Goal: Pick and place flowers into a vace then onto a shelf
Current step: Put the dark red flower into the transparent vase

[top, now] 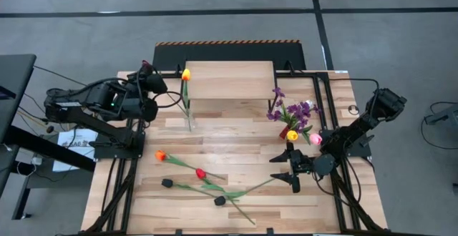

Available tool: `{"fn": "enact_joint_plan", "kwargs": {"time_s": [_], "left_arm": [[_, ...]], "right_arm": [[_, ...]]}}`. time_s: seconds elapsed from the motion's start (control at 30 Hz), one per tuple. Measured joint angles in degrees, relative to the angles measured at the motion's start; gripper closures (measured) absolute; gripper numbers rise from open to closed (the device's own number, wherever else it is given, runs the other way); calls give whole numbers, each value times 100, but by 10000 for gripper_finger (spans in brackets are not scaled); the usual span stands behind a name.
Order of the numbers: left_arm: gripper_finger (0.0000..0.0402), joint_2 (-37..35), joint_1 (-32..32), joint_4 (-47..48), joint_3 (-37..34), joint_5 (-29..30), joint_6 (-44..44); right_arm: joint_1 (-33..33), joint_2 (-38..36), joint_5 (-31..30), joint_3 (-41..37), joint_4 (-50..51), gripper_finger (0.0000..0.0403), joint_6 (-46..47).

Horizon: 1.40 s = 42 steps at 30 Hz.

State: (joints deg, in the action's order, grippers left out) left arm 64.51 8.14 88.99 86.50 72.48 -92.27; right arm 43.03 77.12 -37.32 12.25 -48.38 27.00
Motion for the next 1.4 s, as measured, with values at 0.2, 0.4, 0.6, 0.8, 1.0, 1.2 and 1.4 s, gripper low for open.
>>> {"fn": "enact_joint_plan", "kwargs": {"time_s": [0.2,0.4,0.6,0.8,1.0,1.2,1.4], "left_arm": [[384,0,0,0,0,-22,-4],[384,0,0,0,0,-305,170],[380,-4,0,-30,0,-460,324],[377,-4,0,-63,0,-278,341],[376,-2,0,-61,0,-327,296],[376,-2,0,-167,0,-501,613],[376,-2,0,-347,0,-526,697]], "right_arm": [[0,0,0,0,0,117,0],[0,0,0,0,0,117,0],[0,0,0,0,0,117,0],[0,0,0,0,-2,117,0],[0,0,0,0,-2,117,0],[0,0,-2,0,-2,117,0],[0,0,-2,0,-2,117,0]]}}
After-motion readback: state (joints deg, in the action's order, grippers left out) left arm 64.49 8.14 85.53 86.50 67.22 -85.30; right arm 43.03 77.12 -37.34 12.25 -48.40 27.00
